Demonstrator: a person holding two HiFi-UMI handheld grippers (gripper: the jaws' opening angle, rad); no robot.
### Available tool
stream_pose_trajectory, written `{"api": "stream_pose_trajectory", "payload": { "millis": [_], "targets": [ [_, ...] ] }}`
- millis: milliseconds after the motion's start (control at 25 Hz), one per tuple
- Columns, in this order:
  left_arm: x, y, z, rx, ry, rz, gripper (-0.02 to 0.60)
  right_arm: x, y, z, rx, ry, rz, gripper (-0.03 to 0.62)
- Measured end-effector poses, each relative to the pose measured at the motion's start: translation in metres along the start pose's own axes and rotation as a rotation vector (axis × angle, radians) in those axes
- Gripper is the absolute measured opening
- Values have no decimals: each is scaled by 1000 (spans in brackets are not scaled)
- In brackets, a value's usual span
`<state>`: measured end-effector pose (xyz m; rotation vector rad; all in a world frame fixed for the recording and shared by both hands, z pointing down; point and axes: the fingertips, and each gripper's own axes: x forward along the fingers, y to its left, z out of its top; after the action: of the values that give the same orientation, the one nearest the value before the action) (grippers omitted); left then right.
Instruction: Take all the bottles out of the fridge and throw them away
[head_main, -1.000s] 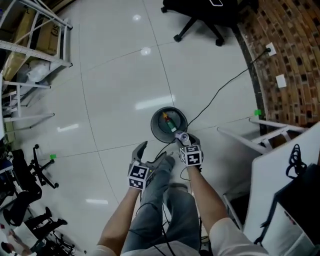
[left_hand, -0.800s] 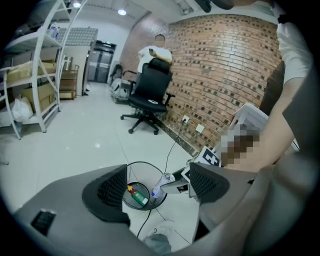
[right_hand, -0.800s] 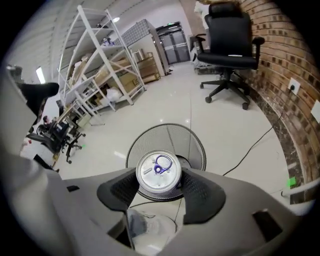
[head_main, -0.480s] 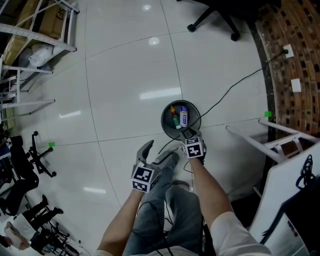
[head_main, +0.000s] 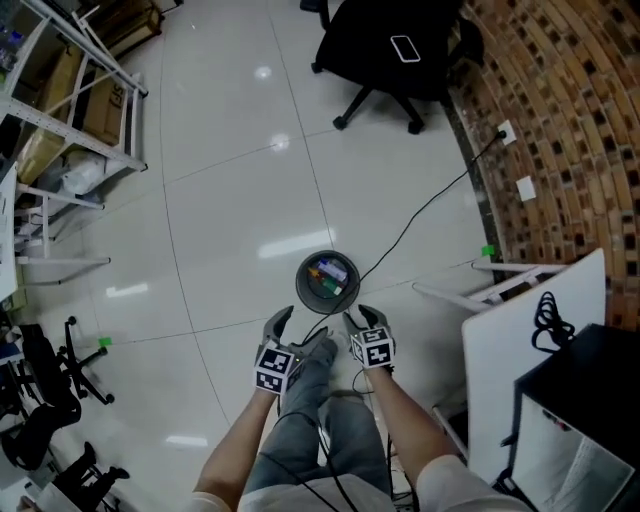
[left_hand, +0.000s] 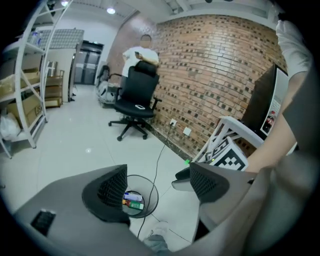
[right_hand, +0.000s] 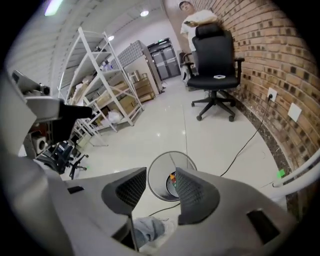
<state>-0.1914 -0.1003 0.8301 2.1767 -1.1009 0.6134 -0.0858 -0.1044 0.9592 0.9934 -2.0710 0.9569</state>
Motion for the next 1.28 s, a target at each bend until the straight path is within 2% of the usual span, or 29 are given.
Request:
{"api": "stream_pose_trajectory", "payload": {
  "millis": [160, 320, 440, 560, 680, 800, 840, 1040, 1200, 1280],
  "targets": [
    [-32, -43, 56, 62, -29, -79, 393, -102, 20, 49, 63, -158, -38, 195],
    [-51, -93, 127, 161, -103, -187, 391, -205, 17, 112, 126, -373, -128, 215],
    [-69, -149, 162, 237, -138, -278, 393, -287, 14, 130, 186, -521, -184, 218],
    [-91, -202, 190, 266, -177, -378, 391, -367, 20, 136, 194, -643, -271, 244],
    [-103, -256, 214, 324, -217, -488, 391, -445, 14, 126, 214, -767, -411, 255],
    [-120, -327, 233, 494, -260, -642, 391, -524, 13, 106, 271, -880, -550, 259],
    [-129, -352, 238, 530, -274, -698, 393, -550, 16, 97, 283, -913, -596, 270],
    [-163, -456, 252, 565, -307, -922, 391, -666, 30, 29, 340, -1075, -877, 319],
    [-185, -525, 249, 540, -338, -1045, 391, -751, 54, -23, 359, -1140, -1096, 384],
    [-202, -560, 246, 547, -355, -1111, 393, -786, 70, -49, 345, -1161, -1194, 387]
  ]
}}
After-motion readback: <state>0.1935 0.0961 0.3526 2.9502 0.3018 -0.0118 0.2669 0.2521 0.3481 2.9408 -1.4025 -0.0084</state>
